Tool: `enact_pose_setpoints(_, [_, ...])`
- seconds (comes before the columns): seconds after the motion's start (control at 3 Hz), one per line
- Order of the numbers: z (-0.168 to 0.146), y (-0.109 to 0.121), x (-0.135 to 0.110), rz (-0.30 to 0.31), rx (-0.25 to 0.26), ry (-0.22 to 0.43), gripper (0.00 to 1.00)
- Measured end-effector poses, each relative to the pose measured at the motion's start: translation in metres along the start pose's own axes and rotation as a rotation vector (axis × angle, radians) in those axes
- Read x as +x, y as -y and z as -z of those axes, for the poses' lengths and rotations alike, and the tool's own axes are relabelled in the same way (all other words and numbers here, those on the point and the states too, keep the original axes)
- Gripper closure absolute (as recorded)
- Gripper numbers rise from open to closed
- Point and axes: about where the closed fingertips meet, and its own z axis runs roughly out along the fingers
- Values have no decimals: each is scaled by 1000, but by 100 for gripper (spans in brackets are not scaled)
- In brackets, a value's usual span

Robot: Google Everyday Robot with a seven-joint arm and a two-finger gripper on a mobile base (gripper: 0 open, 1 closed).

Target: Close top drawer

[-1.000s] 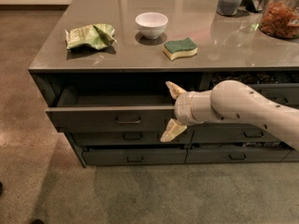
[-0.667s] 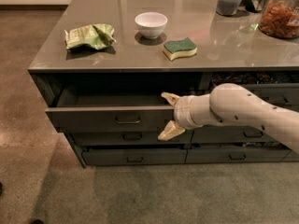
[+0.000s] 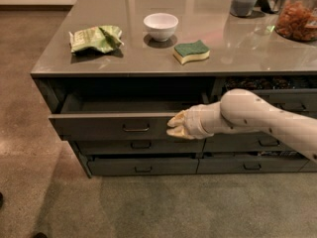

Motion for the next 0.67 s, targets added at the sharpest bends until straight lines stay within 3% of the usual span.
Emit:
enact_pose_setpoints(0.33, [-15, 23, 5, -23, -20, 3, 88])
enact_pose_setpoints(0.67, [-24, 39, 7, -40, -28, -4, 92])
